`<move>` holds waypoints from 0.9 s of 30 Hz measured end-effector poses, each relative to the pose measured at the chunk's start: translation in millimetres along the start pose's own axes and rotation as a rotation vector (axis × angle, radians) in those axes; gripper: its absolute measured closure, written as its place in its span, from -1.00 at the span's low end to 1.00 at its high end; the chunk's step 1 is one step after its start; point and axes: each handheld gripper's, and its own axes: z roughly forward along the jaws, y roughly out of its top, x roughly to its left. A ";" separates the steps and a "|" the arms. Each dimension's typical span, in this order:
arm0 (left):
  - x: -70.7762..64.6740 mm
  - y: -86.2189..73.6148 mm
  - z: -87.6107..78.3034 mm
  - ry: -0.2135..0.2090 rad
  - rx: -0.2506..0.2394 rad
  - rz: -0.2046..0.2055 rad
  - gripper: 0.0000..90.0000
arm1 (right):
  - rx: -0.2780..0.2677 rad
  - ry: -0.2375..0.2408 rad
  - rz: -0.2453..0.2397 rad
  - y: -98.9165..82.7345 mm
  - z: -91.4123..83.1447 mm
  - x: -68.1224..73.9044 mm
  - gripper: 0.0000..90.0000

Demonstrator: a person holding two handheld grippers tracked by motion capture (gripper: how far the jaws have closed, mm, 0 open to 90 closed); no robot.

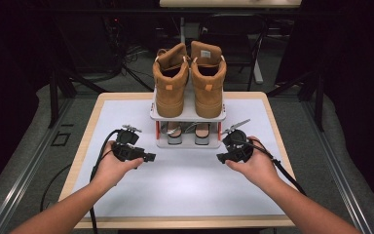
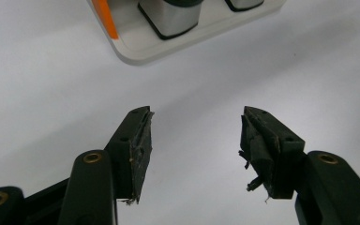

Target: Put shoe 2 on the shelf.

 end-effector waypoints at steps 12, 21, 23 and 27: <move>7.4 -30.6 14.4 0.030 -0.079 0.036 -0.09 | -0.040 -0.014 -0.080 -28.0 24.2 14.5 0.12; 4.9 -54.6 37.3 0.059 -0.131 0.076 -0.12 | -0.071 -0.041 -0.125 -38.9 36.5 26.7 0.04; 3.3 -58.2 41.7 0.057 -0.152 0.073 -0.12 | -0.086 -0.034 -0.117 -39.7 39.8 29.3 0.03; 1.2 -62.6 48.1 0.058 -0.157 0.079 -0.14 | -0.108 -0.055 -0.121 -42.3 44.5 33.5 0.03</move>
